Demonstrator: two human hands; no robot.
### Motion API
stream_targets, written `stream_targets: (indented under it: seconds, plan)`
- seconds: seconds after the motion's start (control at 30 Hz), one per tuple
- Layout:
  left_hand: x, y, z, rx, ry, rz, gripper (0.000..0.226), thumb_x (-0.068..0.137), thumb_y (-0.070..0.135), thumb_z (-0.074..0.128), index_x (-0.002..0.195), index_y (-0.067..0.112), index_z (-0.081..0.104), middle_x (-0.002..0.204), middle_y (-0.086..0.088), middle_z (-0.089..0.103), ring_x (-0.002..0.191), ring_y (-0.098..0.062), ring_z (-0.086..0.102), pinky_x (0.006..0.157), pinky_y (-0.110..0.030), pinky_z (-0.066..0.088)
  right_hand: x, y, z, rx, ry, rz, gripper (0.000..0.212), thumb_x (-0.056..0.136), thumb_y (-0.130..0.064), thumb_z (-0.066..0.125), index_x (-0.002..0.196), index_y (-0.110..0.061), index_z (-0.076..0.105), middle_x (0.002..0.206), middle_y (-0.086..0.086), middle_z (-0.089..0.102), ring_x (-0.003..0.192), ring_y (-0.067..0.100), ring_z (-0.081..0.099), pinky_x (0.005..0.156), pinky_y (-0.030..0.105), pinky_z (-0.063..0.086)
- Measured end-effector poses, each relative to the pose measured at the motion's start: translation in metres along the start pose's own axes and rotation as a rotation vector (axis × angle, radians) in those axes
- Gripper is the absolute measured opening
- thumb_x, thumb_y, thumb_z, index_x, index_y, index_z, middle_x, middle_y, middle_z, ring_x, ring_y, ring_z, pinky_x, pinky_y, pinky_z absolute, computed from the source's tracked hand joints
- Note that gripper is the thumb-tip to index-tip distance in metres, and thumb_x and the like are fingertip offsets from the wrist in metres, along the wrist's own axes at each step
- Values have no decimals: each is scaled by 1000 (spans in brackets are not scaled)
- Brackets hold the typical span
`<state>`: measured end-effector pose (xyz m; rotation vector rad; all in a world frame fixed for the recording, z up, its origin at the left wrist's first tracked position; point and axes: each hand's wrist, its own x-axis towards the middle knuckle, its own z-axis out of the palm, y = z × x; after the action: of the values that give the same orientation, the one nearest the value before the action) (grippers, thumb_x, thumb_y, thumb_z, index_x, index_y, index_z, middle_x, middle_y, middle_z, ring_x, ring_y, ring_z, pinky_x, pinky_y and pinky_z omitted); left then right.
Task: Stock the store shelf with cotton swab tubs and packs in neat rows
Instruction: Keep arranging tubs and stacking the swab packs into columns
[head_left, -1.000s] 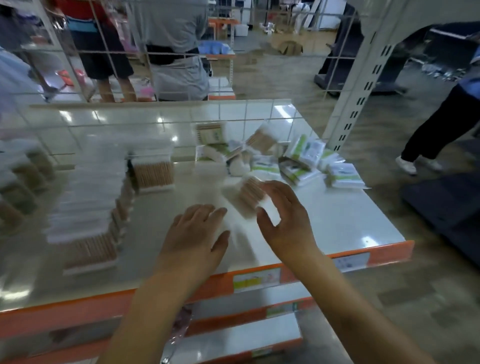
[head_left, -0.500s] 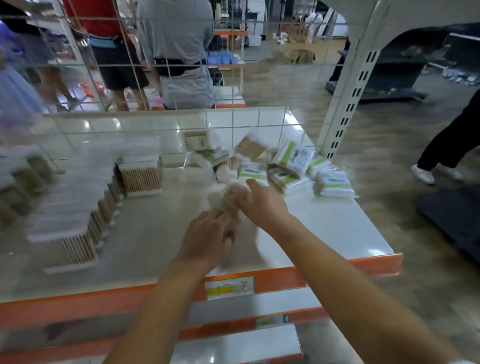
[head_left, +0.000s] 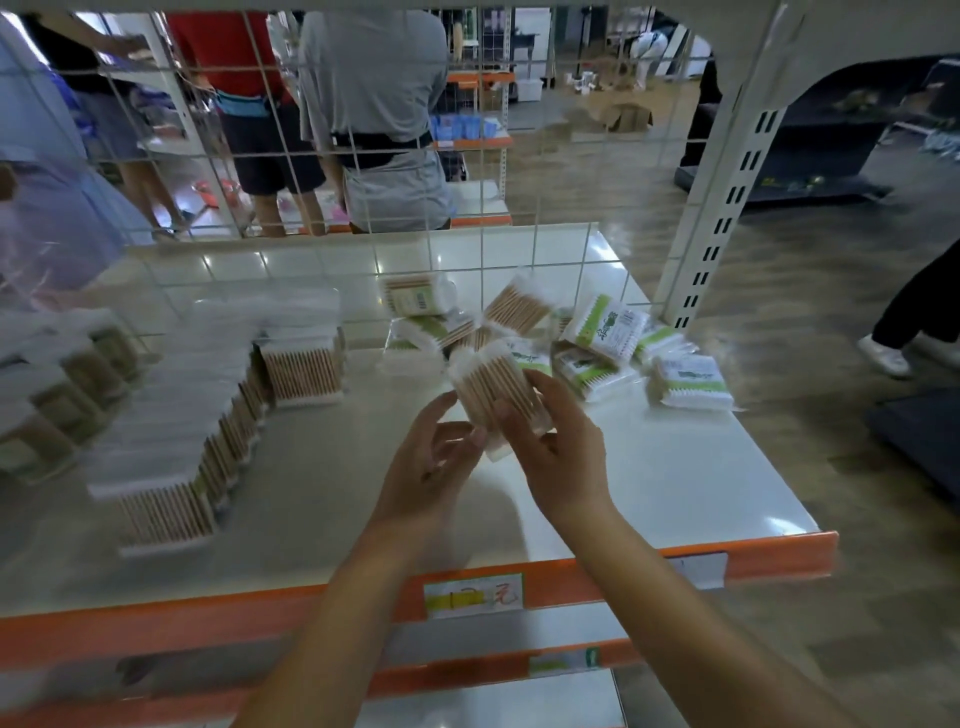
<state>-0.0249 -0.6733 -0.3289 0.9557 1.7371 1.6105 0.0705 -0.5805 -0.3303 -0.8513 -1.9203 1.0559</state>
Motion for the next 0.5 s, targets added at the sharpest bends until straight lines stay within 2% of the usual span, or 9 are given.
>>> stream_targets:
  seconds: [0.07,0.13,0.23,0.33,0.43,0.5]
  plan:
    - [-1,6,6,-215,-8,14,43,73,27,62,115,21,55,91,7,72,88,-6,66,74,-20,53,-12,-8,-2,113,-2,16,44,83,-39,61,122,-17,56,96,-8,65,79,7,63,61,13,47]
    - [-3,8,9,-356,-34,38,38,69,20,68,107,16,61,93,2,72,90,-15,67,72,-25,54,-20,-13,-5,217,9,35,46,79,-40,58,119,-19,58,94,-9,67,79,3,64,61,14,48]
    - [-6,11,11,-427,-54,55,39,62,28,72,100,19,67,96,-4,72,93,-21,67,71,-25,53,-26,-16,-11,277,32,43,43,79,-37,60,118,-18,59,92,-9,68,82,5,65,64,20,52]
    - [-7,13,15,-459,-60,59,43,62,28,72,103,16,67,99,-7,71,96,-24,66,73,-26,53,-29,-18,-17,319,37,48,39,79,-38,60,116,-24,60,94,-10,69,86,8,66,70,25,54]
    - [-9,15,17,-479,-75,63,36,61,28,72,97,23,72,97,-6,71,95,-24,66,70,-26,53,-30,-19,-20,326,47,32,35,79,-44,61,111,-32,60,97,-13,69,90,7,64,74,21,51]
    - [-11,16,18,-474,-74,68,34,60,29,72,94,27,73,95,-4,72,92,-22,67,69,-24,53,-32,-19,-21,311,73,17,40,74,-52,59,110,-34,61,99,-11,67,90,6,62,73,19,49]
